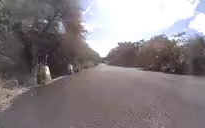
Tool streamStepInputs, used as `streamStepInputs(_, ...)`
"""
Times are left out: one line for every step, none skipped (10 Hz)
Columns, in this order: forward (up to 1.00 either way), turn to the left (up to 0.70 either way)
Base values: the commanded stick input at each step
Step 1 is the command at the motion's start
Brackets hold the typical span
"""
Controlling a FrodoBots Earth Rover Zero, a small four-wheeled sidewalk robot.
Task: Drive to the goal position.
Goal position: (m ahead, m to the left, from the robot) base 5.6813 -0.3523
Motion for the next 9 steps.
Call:
streamStepInputs(0.50, 0.00)
streamStepInputs(0.50, 0.00)
streamStepInputs(0.50, 0.00)
streamStepInputs(0.50, 0.00)
streamStepInputs(0.50, 0.00)
streamStepInputs(0.50, 0.00)
streamStepInputs(0.50, 0.00)
streamStepInputs(0.50, 0.00)
streamStepInputs(0.50, 0.00)
